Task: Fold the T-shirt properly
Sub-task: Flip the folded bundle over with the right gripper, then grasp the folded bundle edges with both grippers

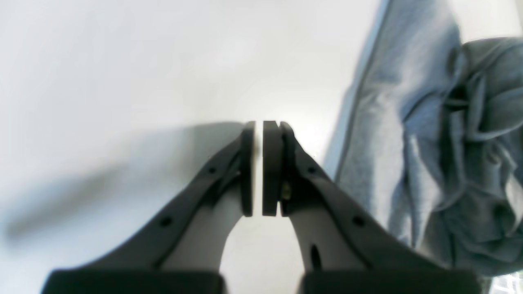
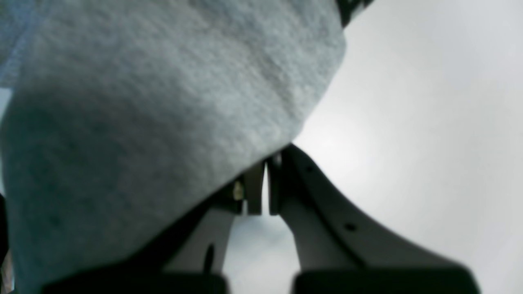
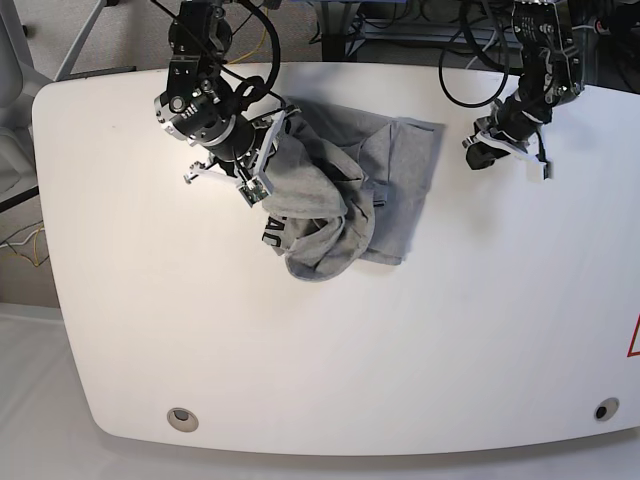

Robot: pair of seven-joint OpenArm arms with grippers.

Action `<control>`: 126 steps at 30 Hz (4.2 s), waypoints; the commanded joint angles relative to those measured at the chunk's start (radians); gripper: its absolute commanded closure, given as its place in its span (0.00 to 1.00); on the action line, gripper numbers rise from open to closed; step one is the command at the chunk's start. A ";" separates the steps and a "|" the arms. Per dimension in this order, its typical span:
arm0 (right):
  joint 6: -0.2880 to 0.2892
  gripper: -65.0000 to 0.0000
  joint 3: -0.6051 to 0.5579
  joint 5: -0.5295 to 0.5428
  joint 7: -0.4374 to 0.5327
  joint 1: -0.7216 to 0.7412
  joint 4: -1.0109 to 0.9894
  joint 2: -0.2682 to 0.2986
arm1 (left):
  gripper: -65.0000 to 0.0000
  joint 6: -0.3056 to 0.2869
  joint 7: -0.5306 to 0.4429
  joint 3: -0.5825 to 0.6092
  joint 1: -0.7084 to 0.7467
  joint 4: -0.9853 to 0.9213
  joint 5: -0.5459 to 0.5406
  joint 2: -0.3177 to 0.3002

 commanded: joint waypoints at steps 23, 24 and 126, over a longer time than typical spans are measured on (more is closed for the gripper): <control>-0.099 0.99 -0.203 0.005 -0.033 0.064 0.018 -0.073 | 0.97 0.001 0.004 -0.002 -0.006 -0.063 0.004 -0.009; -0.102 0.99 -0.213 0.005 -0.033 0.064 0.017 -0.073 | 0.97 0.001 0.004 -0.002 -0.006 -0.063 0.004 -0.009; -0.104 0.99 -0.374 0.013 0.065 0.457 -0.382 -0.073 | 0.97 0.007 0.030 0.211 -0.015 0.266 0.004 0.258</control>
